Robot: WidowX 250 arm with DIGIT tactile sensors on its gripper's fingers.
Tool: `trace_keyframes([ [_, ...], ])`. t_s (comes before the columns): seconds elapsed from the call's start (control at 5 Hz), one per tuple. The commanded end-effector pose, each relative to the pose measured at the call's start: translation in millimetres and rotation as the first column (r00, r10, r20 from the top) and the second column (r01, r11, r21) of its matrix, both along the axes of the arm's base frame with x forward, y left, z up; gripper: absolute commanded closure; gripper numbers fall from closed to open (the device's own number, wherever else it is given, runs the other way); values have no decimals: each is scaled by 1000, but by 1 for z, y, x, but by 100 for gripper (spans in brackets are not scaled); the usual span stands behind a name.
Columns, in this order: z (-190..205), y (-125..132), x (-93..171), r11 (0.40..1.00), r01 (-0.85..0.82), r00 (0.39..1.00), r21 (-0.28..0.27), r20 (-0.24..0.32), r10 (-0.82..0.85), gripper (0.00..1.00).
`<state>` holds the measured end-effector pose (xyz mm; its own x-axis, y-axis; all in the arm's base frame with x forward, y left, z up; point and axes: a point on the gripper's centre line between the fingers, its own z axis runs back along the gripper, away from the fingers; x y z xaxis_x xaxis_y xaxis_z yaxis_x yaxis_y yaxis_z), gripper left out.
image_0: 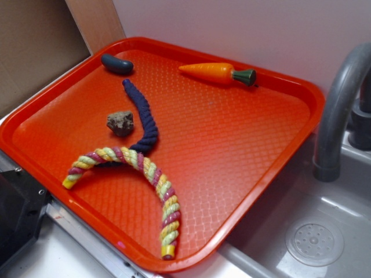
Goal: Grab the rock.
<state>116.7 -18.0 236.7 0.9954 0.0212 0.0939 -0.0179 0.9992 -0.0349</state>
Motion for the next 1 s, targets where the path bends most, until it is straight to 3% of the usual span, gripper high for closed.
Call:
trace_keyframes([
  [0.0, 0, 0, 0, 1000, 0, 1000, 0, 0, 0, 0],
  [0.2, -10, 2, 10, 997, 70, 997, 13, 36, -71, 0],
  [0.4, -23, 7, 26, 978, 199, 977, 61, 70, -204, 0],
  [0.6, -50, 12, 52, 900, 432, 888, 52, 146, -435, 0],
  [0.8, -73, 5, 76, 758, 647, 757, 77, 49, -651, 0],
])
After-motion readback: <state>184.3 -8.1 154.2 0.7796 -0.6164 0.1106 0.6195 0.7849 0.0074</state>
